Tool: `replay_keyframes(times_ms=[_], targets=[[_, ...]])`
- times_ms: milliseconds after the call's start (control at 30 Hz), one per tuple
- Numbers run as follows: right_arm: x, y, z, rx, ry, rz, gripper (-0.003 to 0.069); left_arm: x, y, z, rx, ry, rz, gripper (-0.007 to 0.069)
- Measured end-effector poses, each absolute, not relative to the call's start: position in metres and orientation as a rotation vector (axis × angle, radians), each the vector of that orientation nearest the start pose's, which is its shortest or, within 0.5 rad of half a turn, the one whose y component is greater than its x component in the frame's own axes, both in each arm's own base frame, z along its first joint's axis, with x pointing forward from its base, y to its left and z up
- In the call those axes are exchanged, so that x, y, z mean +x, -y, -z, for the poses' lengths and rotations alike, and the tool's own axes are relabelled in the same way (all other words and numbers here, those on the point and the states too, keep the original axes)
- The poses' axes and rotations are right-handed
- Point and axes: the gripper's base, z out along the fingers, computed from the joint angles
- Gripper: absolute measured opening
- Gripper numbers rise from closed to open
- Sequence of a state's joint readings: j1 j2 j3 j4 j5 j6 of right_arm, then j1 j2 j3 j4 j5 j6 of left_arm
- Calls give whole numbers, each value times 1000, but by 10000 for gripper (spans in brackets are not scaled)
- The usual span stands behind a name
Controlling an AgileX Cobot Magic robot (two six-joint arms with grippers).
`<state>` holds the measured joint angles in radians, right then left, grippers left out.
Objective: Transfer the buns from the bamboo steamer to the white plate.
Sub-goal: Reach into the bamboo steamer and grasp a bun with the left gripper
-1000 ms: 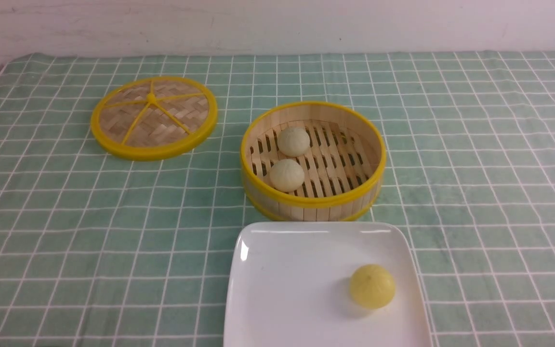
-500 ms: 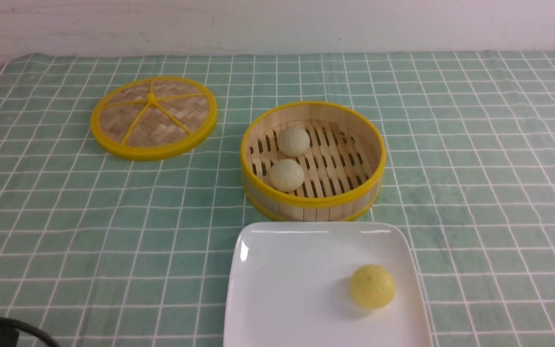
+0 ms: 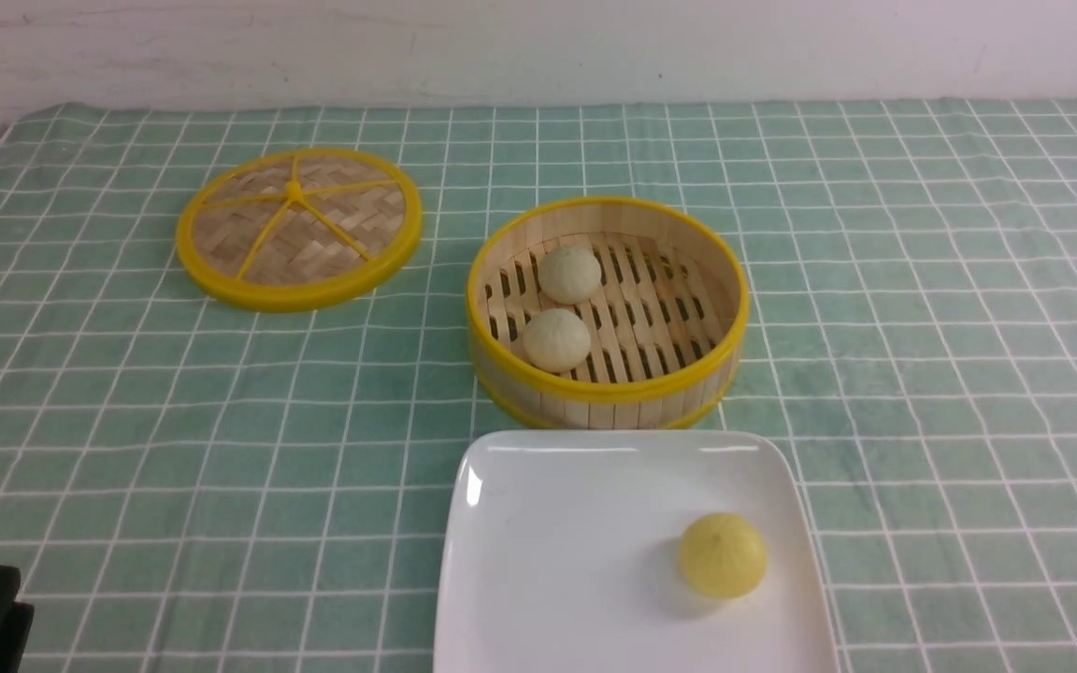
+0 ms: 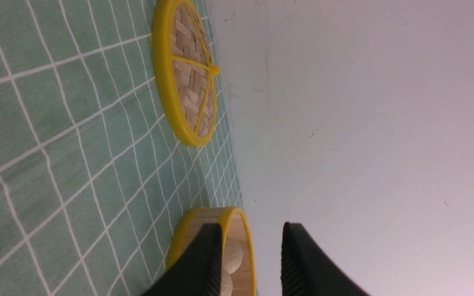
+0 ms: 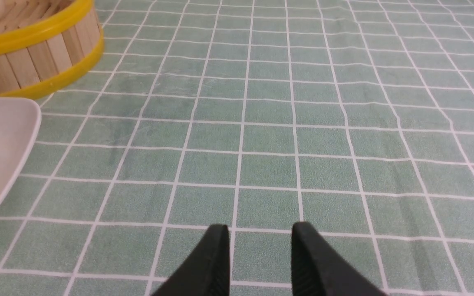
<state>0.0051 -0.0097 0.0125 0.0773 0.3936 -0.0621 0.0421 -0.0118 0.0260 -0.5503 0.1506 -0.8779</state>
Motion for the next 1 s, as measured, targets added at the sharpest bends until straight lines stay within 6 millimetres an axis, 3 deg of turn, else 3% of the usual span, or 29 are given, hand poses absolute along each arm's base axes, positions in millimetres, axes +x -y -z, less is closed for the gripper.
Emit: replay_keyframes(times_ms=[100,267,333,467,567,667,700,800,1000], targets=[[52,-3,-174,-16,-1879,-38,240,54,9,-202,-1049,-1427,1064,179],[52,-3,-174,-16,-1879,-38,240,43,12,-259,-665,-1543,798,17],[52,-3,-174,-16,-1879,-38,240,47,13,-280,-582,-1642,696,1],[52,-3,-174,-16,-1879,-38,240,68,18,-288,-526,-1988,590,1],[52,-3,-174,-16,-1879,-38,240,92,19,-276,-458,-2373,495,1],[52,-3,-174,-16,-1879,-38,240,122,17,-270,-341,-2583,413,1],[52,-3,-174,-16,-1879,-38,240,124,17,-268,-345,-2596,413,1],[52,-3,-174,-16,-1879,-38,240,165,20,-283,-286,-2654,466,1],[52,-3,-174,-16,-1879,-38,240,243,29,-317,-200,-2580,646,1]])
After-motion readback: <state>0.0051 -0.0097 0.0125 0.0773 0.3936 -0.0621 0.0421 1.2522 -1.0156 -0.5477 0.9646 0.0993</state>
